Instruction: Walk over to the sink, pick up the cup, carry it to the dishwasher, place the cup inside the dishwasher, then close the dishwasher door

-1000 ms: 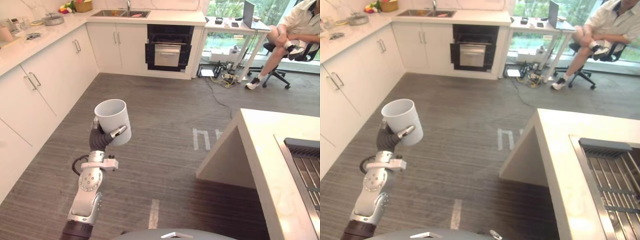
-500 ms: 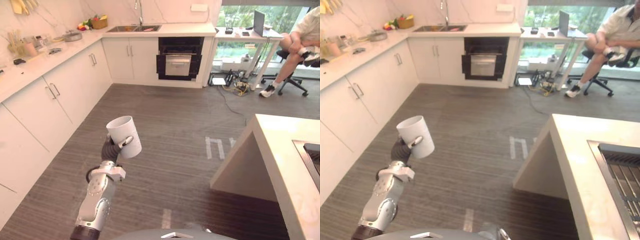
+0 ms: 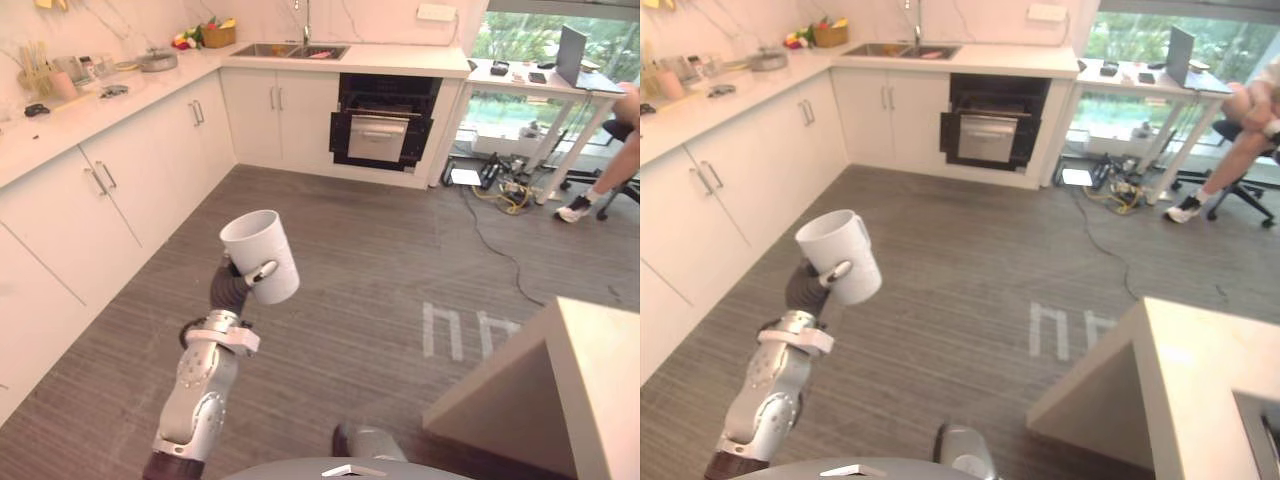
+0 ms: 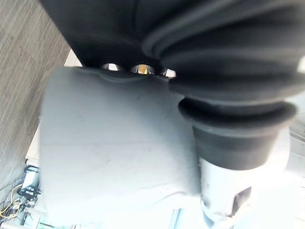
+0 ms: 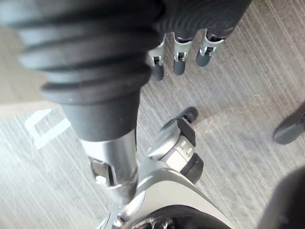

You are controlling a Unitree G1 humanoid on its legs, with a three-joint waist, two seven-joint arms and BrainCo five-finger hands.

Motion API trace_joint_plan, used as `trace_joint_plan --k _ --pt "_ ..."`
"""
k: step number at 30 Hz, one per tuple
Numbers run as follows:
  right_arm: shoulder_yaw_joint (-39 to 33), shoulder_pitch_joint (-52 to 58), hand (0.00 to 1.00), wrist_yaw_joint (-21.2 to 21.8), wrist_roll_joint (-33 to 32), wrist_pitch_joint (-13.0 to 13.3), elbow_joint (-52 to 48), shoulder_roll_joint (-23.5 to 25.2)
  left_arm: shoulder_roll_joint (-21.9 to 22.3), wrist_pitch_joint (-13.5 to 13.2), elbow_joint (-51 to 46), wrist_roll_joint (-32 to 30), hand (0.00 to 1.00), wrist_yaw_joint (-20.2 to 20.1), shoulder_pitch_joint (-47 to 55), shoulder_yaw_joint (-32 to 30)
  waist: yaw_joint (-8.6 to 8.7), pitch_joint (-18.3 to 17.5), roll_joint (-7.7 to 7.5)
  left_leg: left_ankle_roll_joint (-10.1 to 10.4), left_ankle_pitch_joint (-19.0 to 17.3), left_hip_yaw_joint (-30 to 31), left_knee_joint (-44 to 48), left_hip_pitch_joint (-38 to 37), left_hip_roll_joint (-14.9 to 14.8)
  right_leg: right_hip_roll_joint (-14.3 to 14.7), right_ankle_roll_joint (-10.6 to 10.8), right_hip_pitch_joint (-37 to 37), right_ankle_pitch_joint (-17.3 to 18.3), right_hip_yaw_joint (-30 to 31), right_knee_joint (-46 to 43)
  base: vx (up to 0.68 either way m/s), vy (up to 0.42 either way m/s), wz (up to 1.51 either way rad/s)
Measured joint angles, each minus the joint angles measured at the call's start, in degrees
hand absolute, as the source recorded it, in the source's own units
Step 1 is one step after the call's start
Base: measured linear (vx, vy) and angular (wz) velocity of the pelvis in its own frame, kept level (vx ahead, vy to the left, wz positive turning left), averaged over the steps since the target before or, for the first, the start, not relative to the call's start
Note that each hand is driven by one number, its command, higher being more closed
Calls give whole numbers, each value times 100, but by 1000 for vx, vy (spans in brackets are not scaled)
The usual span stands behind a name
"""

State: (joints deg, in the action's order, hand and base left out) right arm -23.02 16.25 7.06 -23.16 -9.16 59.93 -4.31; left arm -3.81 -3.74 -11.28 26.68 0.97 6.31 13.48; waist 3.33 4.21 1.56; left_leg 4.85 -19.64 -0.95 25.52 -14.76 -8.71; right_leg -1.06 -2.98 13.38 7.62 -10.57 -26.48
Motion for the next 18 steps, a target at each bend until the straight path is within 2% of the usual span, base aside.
trace_joint_plan --k 1,3,4,5,6,7,8,10,11,12,13,14,15,16,17,18 --pt "-55 21 0 3 -6 11 -3 14 48 0 7 -2 100 -4 9 64 -7 -1 14 158 235 30 676 242 18 52 -10 -85 83 -26 -4 522 -317 28" --pt "-285 64 0 7 -6 58 6 27 132 -1 -2 -10 100 -23 21 122 16 -25 64 528 978 113 1793 807 -162 198 -76 -340 214 -181 161 358 -213 19" --pt "-419 56 0 4 -8 59 40 33 184 1 6 -9 100 -23 20 80 -62 56 109 185 1895 -37 2820 1303 -445 437 -122 -714 245 -126 507 410 -191 -4" --pt "-399 -21 0 -1 -25 144 135 27 191 5 4 -2 100 -31 20 -28 -164 130 168 -132 1815 -281 3852 1825 -689 609 -226 -1063 222 -30 766 407 -159 -18" --pt "-393 -40 0 -2 -63 175 191 10 185 9 7 1 100 -34 34 -90 -212 152 162 -272 1663 -375 4194 2068 -711 650 -275 -1216 236 23 869 464 -138 -34" --pt "-288 -115 0 18 -163 194 235 -77 163 14 13 8 100 -45 85 -252 -328 194 147 -417 1279 -618 4371 2579 -640 686 -294 -1626 265 157 1162 384 -104 -37" --pt "-224 -140 0 28 -155 209 263 -81 156 14 13 7 100 -59 98 -294 -374 200 132 -430 1148 -734 4163 2735 -601 686 -274 -1783 261 228 1284 450 -106 -52" --pt "18 -270 0 45 -169 224 270 -223 140 9 -50 5 100 -151 172 -437 -487 207 118 -420 839 -1042 2694 3036 -487 677 -187 -2118 257 490 1566 341 -30 -64" --pt "241 -489 0 40 -172 282 267 -279 106 3 -77 5 100 -156 191 -466 -510 237 77 -340 930 -1031 941 3045 -256 600 -184 -2240 269 643 1634 380 57 -90" --pt "442 -659 0 30 -176 300 265 -314 89 1 -91 5 100 -167 198 -448 -549 263 57 -147 1269 -940 -766 2942 -73 538 -170 -2333 366 857 1637 466 127 -95" --pt "508 -808 0 21 -186 304 241 -335 105 1 -103 4 100 -186 192 -429 -554 288 81 -64 1380 -801 -1320 3006 -41 530 -112 -2398 484 996 1614 495 196 -90" --pt "502 -951 0 -16 -249 302 223 -345 105 1 -99 6 100 -229 170 -440 -547 376 102 -11 1415 -706 -1485 3101 -35 502 -3 -2573 698 1155 1533 438 205 -66" --pt "503 -981 0 -28 -251 287 226 -342 103 -1 -92 6 100 -255 174 -448 -553 385 100 -12 1415 -695 -1495 3103 -35 470 51 -2665 831 1233 1477 504 269 -64" --pt "511 -1002 0 -61 -248 257 228 -354 103 -32 -80 6 100 -273 172 -465 -575 372 110 -39 1430 -669 -1431 3031 -4 401 181 -2863 1114 1374 1377 442 257 -44" --pt "511 -1007 0 -104 -246 239 241 -338 80 -78 -71 6 100 -292 152 -495 -574 381 50 -81 1764 -617 -1316 3025 77 307 250 -2950 1278 1435 1293 714 434 -65" --pt "473 -998 0 -142 -239 135 446 -275 31 -88 -77 3 100 -305 141 -713 -635 321 -252 -133 1971 -645 -990 2953 493 -169 467 -2993 1638 1595 916 602 356 -59"
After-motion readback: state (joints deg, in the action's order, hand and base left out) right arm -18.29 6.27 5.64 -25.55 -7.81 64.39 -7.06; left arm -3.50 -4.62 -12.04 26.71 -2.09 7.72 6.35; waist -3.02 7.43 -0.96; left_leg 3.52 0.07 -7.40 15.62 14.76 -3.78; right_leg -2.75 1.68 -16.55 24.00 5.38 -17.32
